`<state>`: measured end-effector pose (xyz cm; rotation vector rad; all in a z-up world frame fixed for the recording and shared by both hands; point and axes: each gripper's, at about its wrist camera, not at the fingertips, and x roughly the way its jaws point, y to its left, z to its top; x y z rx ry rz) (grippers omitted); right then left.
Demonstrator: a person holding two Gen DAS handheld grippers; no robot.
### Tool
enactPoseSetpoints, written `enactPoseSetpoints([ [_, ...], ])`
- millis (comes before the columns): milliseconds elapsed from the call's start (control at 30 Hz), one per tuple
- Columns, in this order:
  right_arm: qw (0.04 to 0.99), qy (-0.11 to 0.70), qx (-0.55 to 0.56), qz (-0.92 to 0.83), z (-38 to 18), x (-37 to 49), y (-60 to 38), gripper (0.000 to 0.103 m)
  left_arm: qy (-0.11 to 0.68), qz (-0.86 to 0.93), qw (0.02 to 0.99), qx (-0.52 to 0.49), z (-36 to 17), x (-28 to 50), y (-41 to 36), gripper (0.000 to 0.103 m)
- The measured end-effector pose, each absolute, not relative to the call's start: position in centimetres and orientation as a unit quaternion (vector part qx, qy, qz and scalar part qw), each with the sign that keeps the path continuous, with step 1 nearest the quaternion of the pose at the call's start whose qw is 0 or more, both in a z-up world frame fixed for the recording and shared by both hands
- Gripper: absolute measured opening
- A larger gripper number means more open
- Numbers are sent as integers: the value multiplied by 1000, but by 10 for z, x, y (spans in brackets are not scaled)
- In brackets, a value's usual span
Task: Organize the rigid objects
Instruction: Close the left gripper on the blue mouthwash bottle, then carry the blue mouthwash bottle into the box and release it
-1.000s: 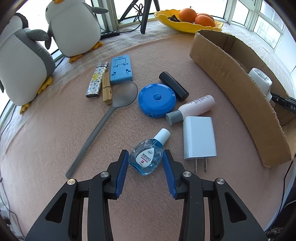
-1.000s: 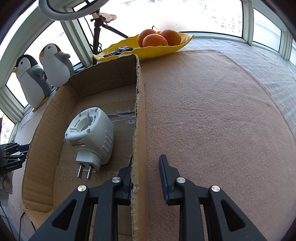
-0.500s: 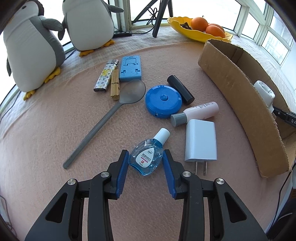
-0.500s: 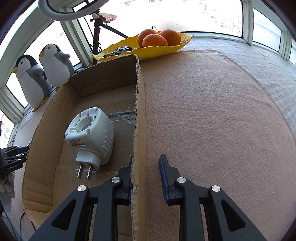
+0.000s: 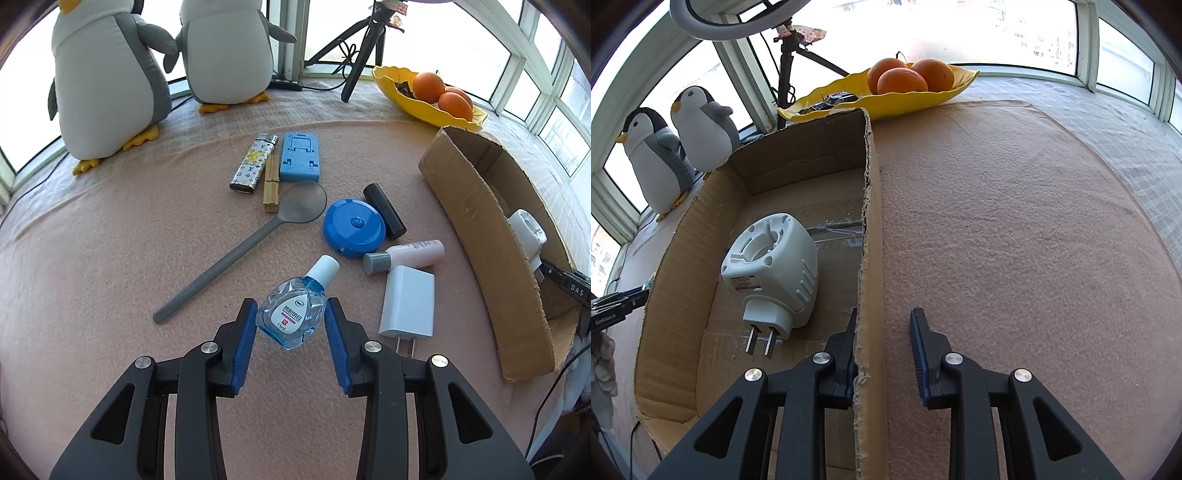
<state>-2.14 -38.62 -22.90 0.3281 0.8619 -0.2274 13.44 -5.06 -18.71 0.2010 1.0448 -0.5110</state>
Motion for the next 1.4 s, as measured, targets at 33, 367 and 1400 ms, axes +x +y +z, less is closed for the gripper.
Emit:
enactPoseSetpoints([
  [33, 889, 415, 157, -110, -229, -21, -386, 23, 489, -242, 833, 93, -183, 136, -50, 36],
  [367, 888, 416, 157, -114, -228, -20, -385, 23, 448, -276, 846, 86, -130, 146, -72, 36],
  [1400, 893, 403, 170, -109, -227, -22, -385, 31, 441, -392, 794, 149, -134, 117, -246, 36],
])
